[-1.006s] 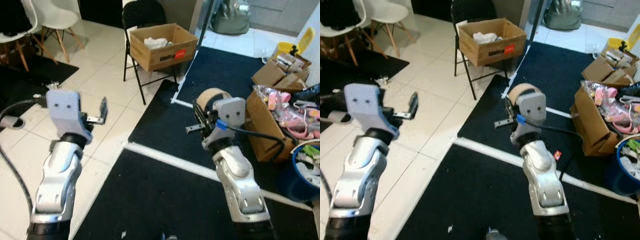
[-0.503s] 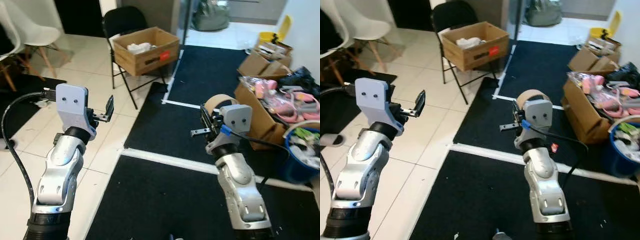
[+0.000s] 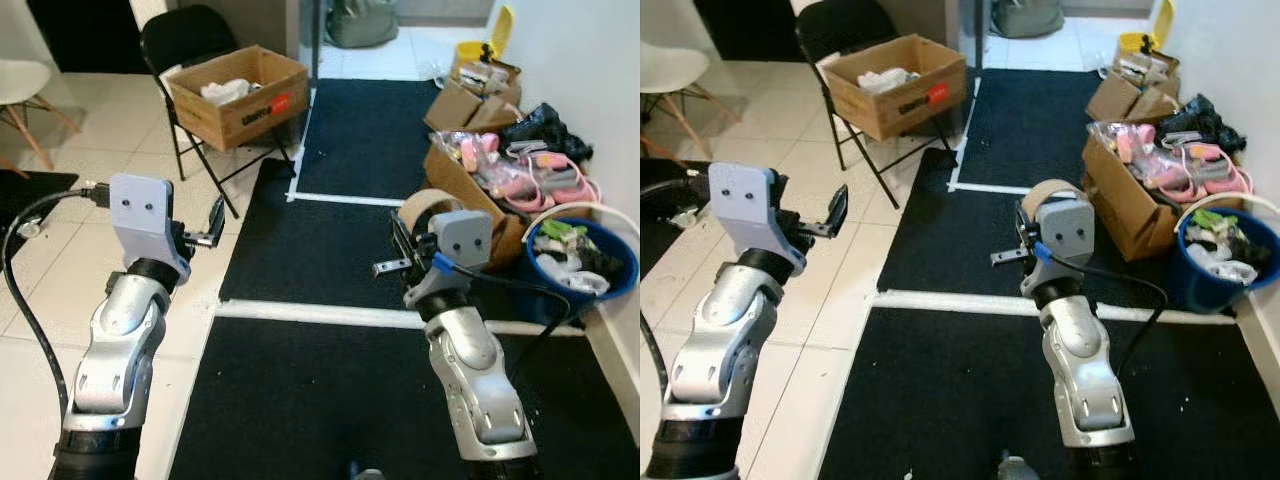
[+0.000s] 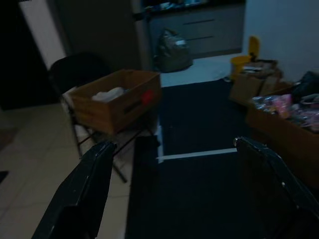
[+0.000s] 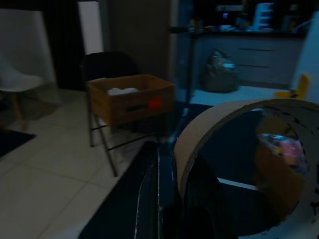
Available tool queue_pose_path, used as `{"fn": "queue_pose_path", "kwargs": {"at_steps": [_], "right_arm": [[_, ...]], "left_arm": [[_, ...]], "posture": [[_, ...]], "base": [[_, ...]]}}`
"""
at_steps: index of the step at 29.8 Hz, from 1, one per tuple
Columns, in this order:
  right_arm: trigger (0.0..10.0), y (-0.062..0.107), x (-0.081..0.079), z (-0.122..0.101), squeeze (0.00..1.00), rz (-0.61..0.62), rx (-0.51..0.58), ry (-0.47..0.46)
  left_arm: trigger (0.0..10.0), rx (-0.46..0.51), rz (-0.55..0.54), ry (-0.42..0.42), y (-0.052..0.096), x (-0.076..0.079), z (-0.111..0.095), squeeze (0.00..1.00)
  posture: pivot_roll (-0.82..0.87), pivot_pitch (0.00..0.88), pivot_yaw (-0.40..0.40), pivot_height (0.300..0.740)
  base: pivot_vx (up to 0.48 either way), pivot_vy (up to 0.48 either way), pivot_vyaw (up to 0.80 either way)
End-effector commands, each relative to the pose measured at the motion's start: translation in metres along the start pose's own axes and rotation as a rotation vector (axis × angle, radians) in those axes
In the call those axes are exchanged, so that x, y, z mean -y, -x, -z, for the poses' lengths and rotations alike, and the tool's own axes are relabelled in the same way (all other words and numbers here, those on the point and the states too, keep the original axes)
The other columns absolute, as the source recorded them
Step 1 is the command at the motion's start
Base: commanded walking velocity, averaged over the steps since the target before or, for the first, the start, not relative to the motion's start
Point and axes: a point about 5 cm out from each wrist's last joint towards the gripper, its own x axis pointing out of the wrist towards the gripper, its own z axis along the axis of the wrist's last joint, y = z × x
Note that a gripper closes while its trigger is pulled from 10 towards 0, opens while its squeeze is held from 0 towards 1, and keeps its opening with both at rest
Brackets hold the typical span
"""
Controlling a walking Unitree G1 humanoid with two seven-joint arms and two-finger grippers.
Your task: Picking trash to rubbish bin
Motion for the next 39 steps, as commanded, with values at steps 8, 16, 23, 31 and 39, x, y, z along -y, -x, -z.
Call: {"fn": "queue_pose_path", "kwargs": {"at_steps": [8, 16, 23, 31, 39], "right_arm": [[10.0, 0.001, 0.000, 0.001, 0.00, -0.006, -0.002, -0.002], [10.0, 0.001, -0.001, 0.005, 0.00, -0.025, -0.027, 0.000], [10.0, 0.019, -0.007, 0.052, 0.00, -0.141, -0.256, 0.045], [10.0, 0.051, 0.004, 0.094, 0.00, -0.162, -0.451, -0.021], [10.0, 0.057, 0.006, 0.102, 0.00, -0.123, -0.467, -0.055]], "left_arm": [[10.0, -0.031, -0.019, 0.026, 0.004, 0.000, 0.009, 0.00], [10.0, -0.075, -0.051, 0.064, 0.012, 0.001, 0.020, 0.00], [10.0, -0.230, -0.078, 0.054, 0.041, -0.002, 0.065, 0.00], [10.0, -0.429, -0.080, 0.034, 0.083, -0.003, 0.110, 0.00], [10.0, -0.419, -0.093, 0.045, 0.085, -0.003, 0.114, 0.00]], "posture": [[0.01, 0.151, 0.060, 0.740], [0.01, 0.152, 0.051, 0.740], [0.00, 0.154, 0.036, 0.740], [0.00, 0.147, 0.016, 0.740], [0.00, 0.139, 0.009, 0.740]], "base": [[0.000, 0.000, -0.44], [0.000, 0.000, -0.43], [0.000, 0.000, 0.00], [0.000, 0.000, 0.00], [0.000, 0.000, 0.00]]}}
